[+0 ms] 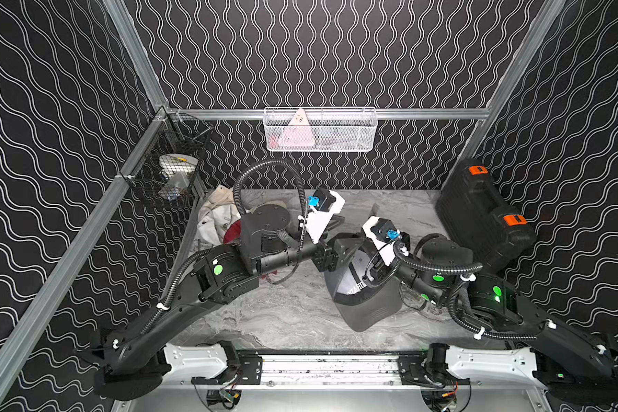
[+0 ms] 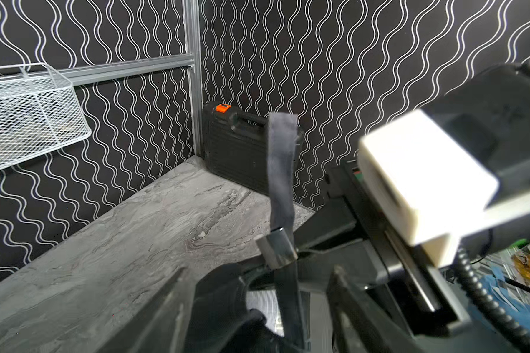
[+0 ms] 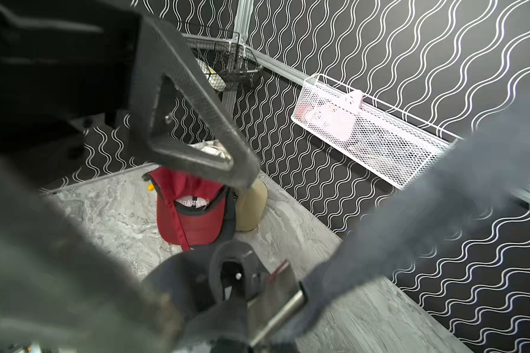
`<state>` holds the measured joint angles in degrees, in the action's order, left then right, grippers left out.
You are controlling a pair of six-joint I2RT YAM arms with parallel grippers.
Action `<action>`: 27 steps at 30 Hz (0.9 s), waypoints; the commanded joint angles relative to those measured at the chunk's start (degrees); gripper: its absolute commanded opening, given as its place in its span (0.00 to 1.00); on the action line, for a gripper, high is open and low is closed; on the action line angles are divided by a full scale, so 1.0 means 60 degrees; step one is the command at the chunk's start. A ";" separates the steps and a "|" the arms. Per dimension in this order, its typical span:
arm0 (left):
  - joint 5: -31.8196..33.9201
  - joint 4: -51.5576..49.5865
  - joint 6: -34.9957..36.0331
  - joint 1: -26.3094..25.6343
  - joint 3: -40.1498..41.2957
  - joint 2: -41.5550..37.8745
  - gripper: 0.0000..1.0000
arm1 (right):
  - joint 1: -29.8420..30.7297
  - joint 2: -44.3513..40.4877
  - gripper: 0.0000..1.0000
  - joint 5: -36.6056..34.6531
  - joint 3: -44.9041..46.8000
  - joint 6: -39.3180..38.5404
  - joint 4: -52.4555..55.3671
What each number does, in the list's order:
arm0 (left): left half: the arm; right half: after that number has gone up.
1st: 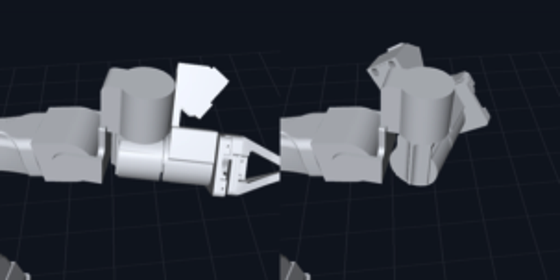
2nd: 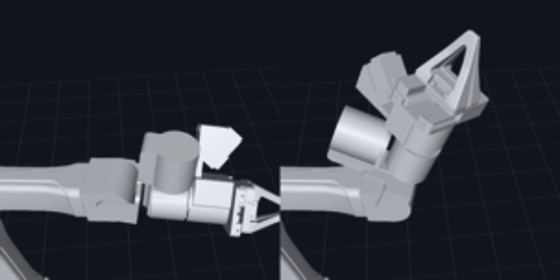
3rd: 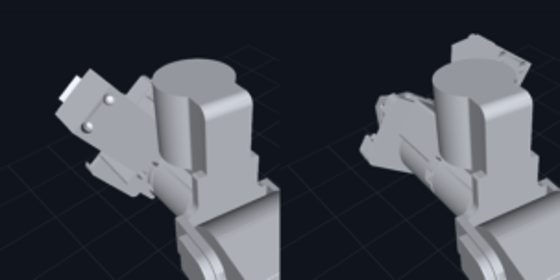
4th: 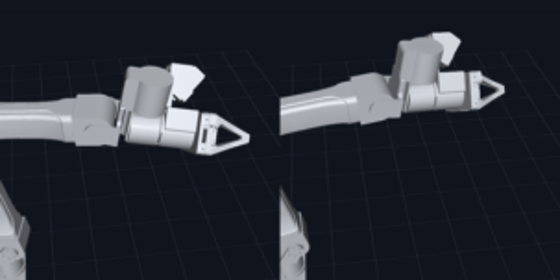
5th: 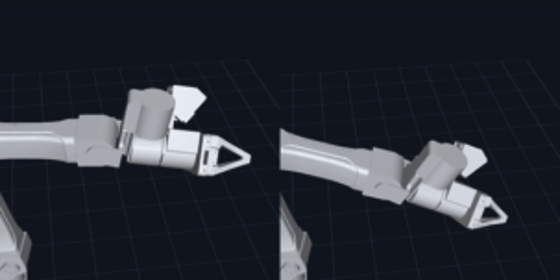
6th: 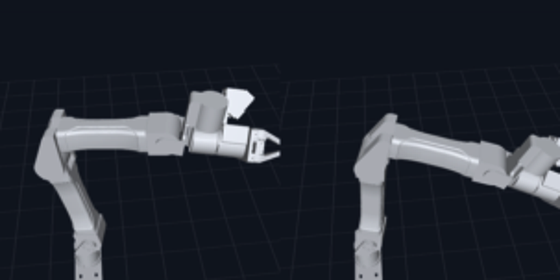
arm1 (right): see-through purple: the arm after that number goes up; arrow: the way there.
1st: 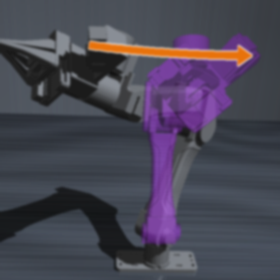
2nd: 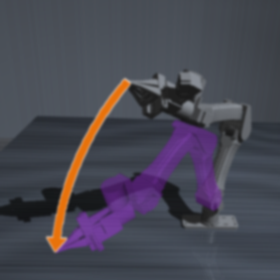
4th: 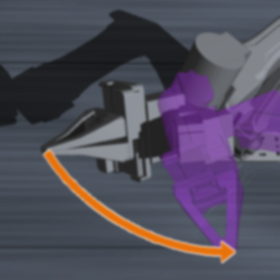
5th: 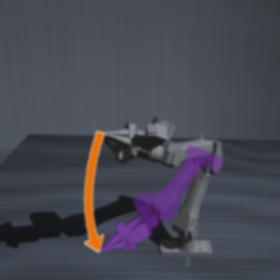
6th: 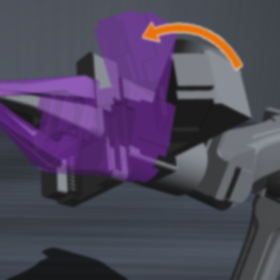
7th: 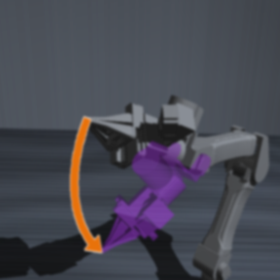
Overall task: Open the adjustable buckle of the baseball cap
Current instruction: Pull the adjustable strap on the baseball cap.
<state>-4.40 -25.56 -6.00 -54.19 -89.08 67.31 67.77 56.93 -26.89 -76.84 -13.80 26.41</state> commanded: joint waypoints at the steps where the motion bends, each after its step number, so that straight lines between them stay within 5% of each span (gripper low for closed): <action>1: -0.0004 0.0053 0.0281 -0.0028 0.0301 -0.0197 0.79 | -0.0001 -0.0078 0.00 -0.0168 -0.0047 0.0371 -0.0403; 4: -0.0454 0.0331 0.0352 -0.0085 0.0592 -0.0276 0.81 | -0.0001 -0.0126 0.00 -0.0174 -0.0055 0.0481 -0.0410; 17: -0.0527 0.0727 0.0590 -0.0165 0.0592 0.0284 0.46 | 0.0000 -0.0189 0.00 0.0031 -0.0095 0.0875 -0.0328; 19: -0.0482 0.0816 0.0591 -0.0167 0.0608 0.0366 0.38 | 0.0010 -0.0200 0.00 0.0055 -0.0099 0.0921 -0.0287; 23: -0.0409 0.1001 0.0544 -0.0170 0.0679 0.0397 0.07 | 0.0000 -0.0232 0.01 -0.0040 -0.0042 0.0964 -0.0231; 27: -0.0402 0.1042 0.0517 -0.0156 0.0729 0.0337 0.00 | -0.0001 -0.0234 0.06 -0.0434 -0.0040 0.0968 -0.0079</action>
<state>-6.37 -22.48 -2.90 -55.20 -84.93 69.60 67.72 55.61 -27.79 -76.95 -8.60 26.50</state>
